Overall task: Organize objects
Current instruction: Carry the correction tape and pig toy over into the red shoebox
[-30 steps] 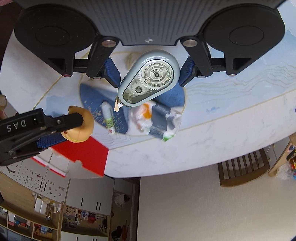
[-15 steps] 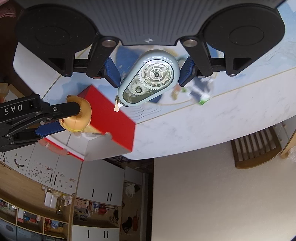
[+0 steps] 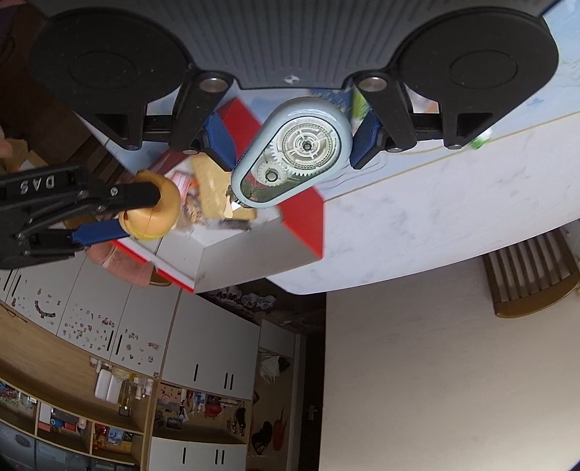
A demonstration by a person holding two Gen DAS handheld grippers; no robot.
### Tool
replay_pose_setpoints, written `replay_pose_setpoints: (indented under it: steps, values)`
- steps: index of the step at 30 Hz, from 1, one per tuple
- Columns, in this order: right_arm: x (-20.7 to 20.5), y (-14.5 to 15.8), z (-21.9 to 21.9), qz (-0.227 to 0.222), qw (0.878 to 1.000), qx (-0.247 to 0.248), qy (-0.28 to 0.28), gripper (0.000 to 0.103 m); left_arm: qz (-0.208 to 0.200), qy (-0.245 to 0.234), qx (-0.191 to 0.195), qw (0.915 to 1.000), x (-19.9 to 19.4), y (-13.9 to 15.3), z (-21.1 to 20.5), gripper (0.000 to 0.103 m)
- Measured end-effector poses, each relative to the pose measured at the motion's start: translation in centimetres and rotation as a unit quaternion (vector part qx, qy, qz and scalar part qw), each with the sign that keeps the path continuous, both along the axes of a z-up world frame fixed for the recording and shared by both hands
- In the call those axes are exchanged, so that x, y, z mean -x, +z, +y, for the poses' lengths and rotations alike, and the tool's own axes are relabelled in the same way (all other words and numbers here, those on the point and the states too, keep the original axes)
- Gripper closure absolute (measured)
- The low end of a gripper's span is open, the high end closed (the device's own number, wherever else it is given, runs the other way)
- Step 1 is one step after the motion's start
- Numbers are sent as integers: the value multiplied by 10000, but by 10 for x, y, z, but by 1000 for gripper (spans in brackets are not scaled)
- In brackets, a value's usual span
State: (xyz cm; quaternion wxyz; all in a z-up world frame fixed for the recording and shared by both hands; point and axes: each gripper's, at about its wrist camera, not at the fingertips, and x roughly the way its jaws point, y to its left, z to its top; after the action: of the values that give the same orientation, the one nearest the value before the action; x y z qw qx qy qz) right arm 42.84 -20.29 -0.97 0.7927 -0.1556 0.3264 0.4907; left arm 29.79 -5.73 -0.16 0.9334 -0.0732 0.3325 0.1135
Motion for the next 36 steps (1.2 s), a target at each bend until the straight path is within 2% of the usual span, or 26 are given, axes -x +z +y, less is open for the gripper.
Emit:
replay_pose_setpoints:
  steps: [7, 13, 18, 30, 36]
  values:
    - [-33, -9, -11, -79, 9998, 57, -147, 41, 25, -107, -97, 9999, -47, 6, -12, 35]
    - [-60, -23, -10, -153, 9993, 228, -255, 41, 225, -200, -82, 9995, -95, -1, -16, 35]
    - [-80, -40, -8, -40, 9984, 412, -380, 41, 365, -292, -197, 9987, -135, -7, -19, 35]
    - [-86, -65, 8, 2, 9968, 785, -161, 41, 953, -546, -328, 9934, -227, -37, -21, 35]
    - [-84, -75, 14, 25, 9952, 978, -84, 41, 1193, -578, -343, 9906, -256, -56, -22, 35]
